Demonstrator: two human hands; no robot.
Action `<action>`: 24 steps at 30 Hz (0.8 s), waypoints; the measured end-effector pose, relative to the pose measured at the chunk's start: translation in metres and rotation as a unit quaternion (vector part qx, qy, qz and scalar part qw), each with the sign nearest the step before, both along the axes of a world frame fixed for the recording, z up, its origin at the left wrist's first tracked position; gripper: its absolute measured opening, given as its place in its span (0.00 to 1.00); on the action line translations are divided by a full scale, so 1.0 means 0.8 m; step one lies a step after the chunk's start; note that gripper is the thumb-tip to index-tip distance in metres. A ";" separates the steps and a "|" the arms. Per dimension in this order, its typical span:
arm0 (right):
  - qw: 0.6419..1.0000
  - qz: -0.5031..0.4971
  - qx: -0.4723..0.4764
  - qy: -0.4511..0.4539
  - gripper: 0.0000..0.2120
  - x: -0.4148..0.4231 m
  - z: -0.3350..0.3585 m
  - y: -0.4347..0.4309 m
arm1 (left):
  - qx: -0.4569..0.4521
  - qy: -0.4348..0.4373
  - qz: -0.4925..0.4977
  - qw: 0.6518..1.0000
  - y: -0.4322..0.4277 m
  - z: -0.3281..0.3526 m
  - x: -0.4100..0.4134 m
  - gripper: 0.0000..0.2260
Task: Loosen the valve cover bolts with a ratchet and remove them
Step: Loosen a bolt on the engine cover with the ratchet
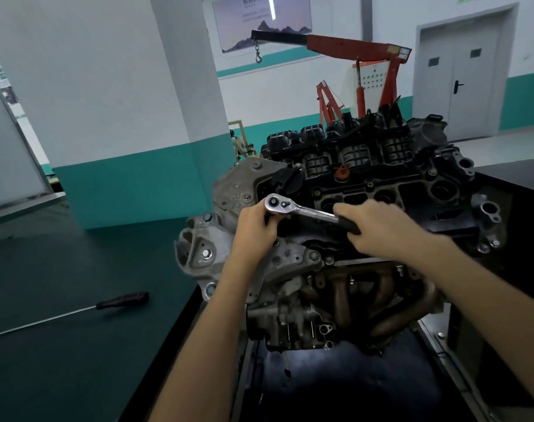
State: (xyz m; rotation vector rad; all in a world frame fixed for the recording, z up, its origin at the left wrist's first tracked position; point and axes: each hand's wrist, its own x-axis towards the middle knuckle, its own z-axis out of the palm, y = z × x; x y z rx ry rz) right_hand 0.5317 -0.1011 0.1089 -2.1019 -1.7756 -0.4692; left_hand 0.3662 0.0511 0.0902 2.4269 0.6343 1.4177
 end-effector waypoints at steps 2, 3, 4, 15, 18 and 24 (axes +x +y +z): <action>0.991 0.014 0.024 0.128 0.10 -0.031 -0.037 -0.004 | -0.001 -0.003 0.028 1.000 0.001 -0.001 0.002 0.05; 0.975 0.040 0.037 0.217 0.10 -0.054 -0.058 -0.005 | 0.002 0.001 0.036 0.999 0.002 -0.003 0.003 0.06; 0.953 0.062 0.051 0.294 0.10 -0.079 -0.078 -0.003 | 0.002 0.007 0.038 0.999 0.005 -0.004 0.004 0.06; 0.929 0.071 0.048 0.360 0.16 -0.115 -0.096 0.013 | 0.003 -0.007 -0.043 0.999 0.005 -0.003 -0.001 0.11; 0.972 0.078 -0.013 0.223 0.14 -0.038 -0.047 -0.003 | 0.015 0.019 -0.055 0.998 0.004 0.001 -0.002 0.11; 1.000 0.021 -0.010 0.011 0.10 0.007 0.003 0.001 | -0.006 -0.005 0.004 1.000 0.002 -0.001 0.001 0.06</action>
